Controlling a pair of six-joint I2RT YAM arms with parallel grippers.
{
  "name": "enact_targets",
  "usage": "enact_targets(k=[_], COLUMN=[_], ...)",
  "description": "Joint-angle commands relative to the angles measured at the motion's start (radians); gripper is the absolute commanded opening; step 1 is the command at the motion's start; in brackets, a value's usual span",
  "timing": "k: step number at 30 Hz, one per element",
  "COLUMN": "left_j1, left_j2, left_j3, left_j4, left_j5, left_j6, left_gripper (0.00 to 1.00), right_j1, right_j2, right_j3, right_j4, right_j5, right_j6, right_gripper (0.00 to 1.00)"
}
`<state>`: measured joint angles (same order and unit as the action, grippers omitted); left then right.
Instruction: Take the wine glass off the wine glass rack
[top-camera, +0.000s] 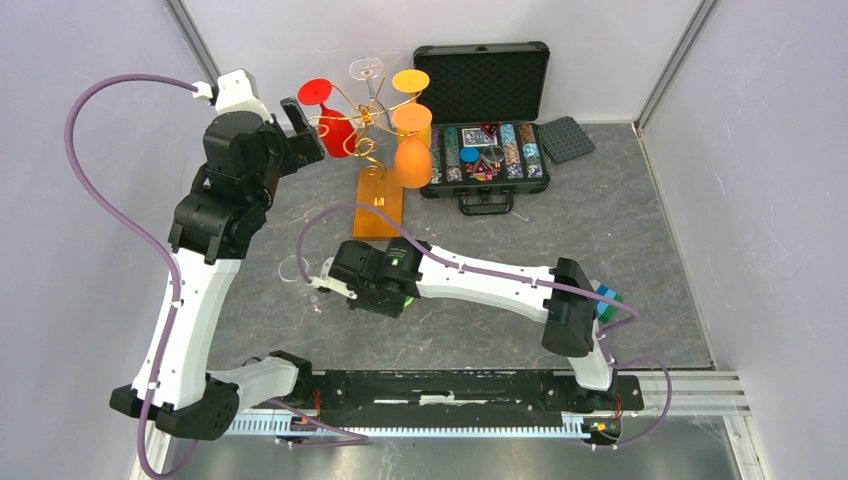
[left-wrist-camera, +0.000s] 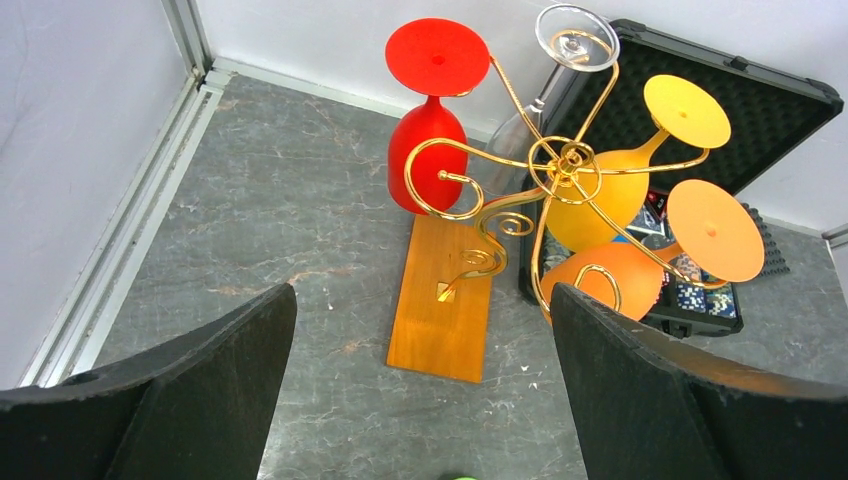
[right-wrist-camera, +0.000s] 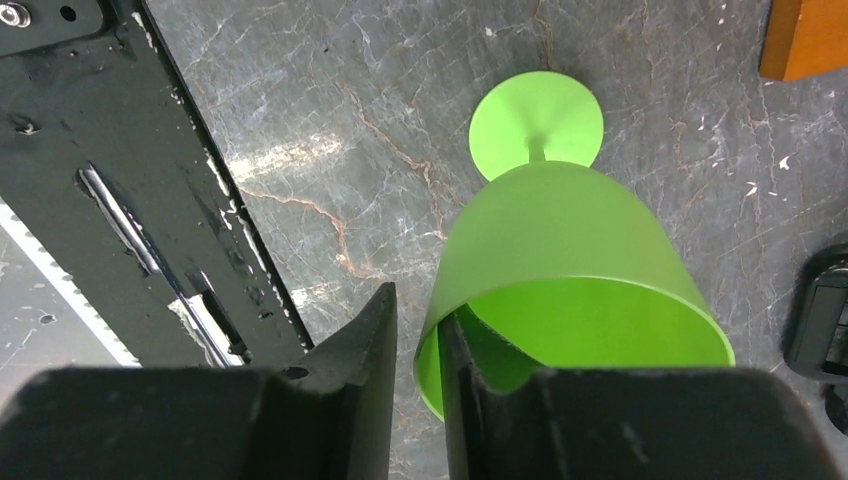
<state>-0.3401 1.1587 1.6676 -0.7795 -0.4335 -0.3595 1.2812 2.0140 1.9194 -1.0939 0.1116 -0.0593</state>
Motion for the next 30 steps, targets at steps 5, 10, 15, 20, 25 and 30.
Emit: enact_targets(k=[5, 10, 15, 20, 25, 30], left_j1=[0.01, 0.012, 0.012, 0.013, 0.013, 0.013], left_j2=[-0.005, -0.013, -0.019, -0.023, -0.026, -0.031], left_j3=[0.006, 0.007, 0.016, 0.022, 0.026, 0.027], left_j4=[0.014, 0.014, 0.013, 0.01, 0.01, 0.009], left_j5=[0.016, 0.018, 0.019, 0.013, -0.008, -0.026], left_j6=[0.046, 0.048, 0.05, 0.051, 0.05, 0.051], left_gripper=[1.0, 1.0, 1.0, 1.0, 1.0, 1.0], right_j1=[0.001, -0.002, -0.001, -0.002, -0.002, -0.003], right_j2=[-0.011, -0.017, -0.025, -0.005, -0.003, 0.014], right_j3=[0.071, 0.085, 0.096, 0.112, 0.107, 0.109], right_j4=[0.068, 0.081, 0.11, 0.122, 0.146, 0.152], right_j5=[0.048, 0.055, 0.046, -0.013, -0.054, -0.064], right_j6=[0.003, 0.003, -0.003, -0.007, -0.011, -0.014], right_gripper=[0.17, 0.0, 0.0, 0.0, 0.0, 0.02])
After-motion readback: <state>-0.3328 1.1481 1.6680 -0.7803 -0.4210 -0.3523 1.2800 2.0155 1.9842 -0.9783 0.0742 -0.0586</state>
